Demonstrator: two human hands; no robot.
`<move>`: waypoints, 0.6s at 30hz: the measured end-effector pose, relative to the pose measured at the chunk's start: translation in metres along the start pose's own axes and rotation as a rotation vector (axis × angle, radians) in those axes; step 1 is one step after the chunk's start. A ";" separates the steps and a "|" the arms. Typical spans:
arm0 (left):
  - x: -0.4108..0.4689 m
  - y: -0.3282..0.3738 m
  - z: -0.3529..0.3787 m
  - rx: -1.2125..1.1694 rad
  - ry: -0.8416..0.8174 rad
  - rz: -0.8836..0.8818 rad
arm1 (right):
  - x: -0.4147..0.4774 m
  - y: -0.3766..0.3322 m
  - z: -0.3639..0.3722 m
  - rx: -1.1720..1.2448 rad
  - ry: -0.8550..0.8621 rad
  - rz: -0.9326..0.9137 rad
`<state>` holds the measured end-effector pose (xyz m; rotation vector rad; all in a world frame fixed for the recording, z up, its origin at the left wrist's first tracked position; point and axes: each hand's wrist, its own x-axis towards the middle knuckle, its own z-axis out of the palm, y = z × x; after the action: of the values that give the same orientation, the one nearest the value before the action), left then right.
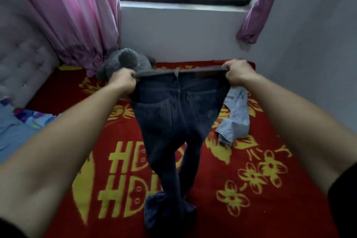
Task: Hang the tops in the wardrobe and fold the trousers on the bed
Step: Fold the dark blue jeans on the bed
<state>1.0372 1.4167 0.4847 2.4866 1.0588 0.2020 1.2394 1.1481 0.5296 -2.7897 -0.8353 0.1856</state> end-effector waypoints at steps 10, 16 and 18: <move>0.047 0.117 -0.251 -0.194 0.774 0.255 | 0.051 -0.080 -0.218 0.365 0.826 -0.233; 0.021 0.134 -0.296 -0.232 0.932 0.326 | 0.015 -0.078 -0.270 0.367 0.999 -0.377; 0.008 0.127 -0.278 -0.109 0.909 0.361 | 0.012 -0.063 -0.257 0.320 0.956 -0.362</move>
<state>1.0441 1.4358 0.7898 2.4662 0.8207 1.5545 1.2636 1.1610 0.7932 -1.9898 -0.8884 -0.9045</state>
